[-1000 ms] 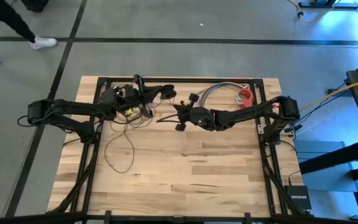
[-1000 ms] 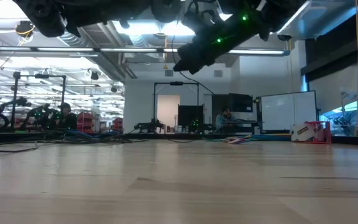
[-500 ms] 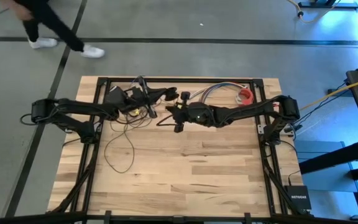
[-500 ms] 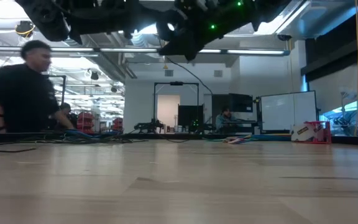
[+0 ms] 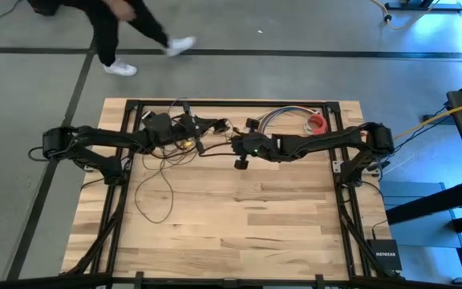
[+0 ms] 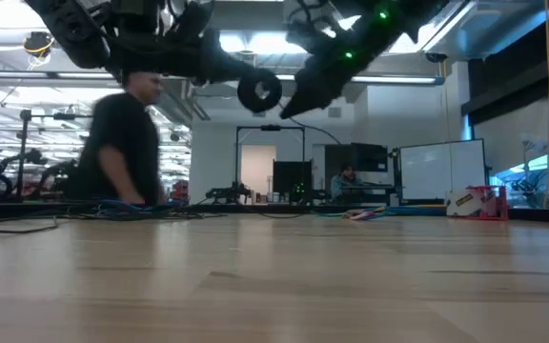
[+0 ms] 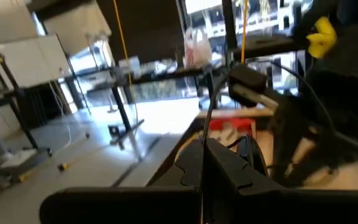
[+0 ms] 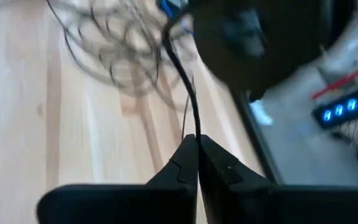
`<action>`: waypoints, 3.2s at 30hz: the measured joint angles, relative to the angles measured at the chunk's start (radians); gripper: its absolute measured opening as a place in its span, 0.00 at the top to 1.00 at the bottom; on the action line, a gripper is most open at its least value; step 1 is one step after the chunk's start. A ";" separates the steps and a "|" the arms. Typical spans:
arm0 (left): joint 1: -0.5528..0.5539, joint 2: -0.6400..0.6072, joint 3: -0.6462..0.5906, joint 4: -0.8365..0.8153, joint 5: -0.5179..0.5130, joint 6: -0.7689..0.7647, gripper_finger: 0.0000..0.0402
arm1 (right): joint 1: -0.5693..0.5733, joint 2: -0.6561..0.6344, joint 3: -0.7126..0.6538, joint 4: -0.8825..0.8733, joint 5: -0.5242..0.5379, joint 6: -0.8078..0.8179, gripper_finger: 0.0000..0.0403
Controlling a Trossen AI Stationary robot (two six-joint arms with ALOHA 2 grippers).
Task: Coiling cords
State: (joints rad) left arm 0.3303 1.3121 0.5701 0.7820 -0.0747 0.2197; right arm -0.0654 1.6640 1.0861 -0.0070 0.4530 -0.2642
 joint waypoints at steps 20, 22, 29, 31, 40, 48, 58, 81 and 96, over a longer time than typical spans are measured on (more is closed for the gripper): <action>-0.029 0.063 0.000 -0.307 0.123 0.067 1.00 | 0.000 0.090 -0.167 0.042 -0.281 0.289 0.64; -0.036 0.079 0.000 -0.314 0.123 0.085 1.00 | 0.000 0.069 -0.167 -0.050 -0.338 0.316 0.60; -0.038 0.093 0.000 -0.310 0.124 0.103 1.00 | 0.001 -0.034 -0.167 -0.417 -0.420 0.461 0.57; -0.038 0.093 0.000 -0.295 0.124 0.103 1.00 | 0.000 -0.040 -0.167 -0.405 -0.416 0.468 0.57; -0.043 0.092 0.000 -0.284 0.124 0.104 1.00 | 0.000 0.024 -0.167 0.082 -0.351 0.273 0.57; -0.049 0.075 -0.001 -0.278 0.124 0.111 1.00 | -0.017 -0.063 -0.041 -0.226 -0.173 0.106 0.57; -0.082 -0.014 -0.001 -0.164 0.164 0.174 1.00 | -0.048 -0.243 -0.028 -0.349 -0.211 0.015 0.57; -0.081 -0.042 0.000 -0.066 0.258 0.156 1.00 | -0.111 -0.206 -0.065 0.127 -0.438 -0.098 0.57; -0.081 -0.042 0.000 -0.104 0.219 0.172 1.00 | -0.111 -0.207 -0.065 0.110 -0.531 -0.033 0.57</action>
State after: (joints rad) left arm 0.2493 1.2697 0.5701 0.6780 0.1444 0.3914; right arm -0.1768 1.4575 1.0210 0.1032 -0.0780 -0.2975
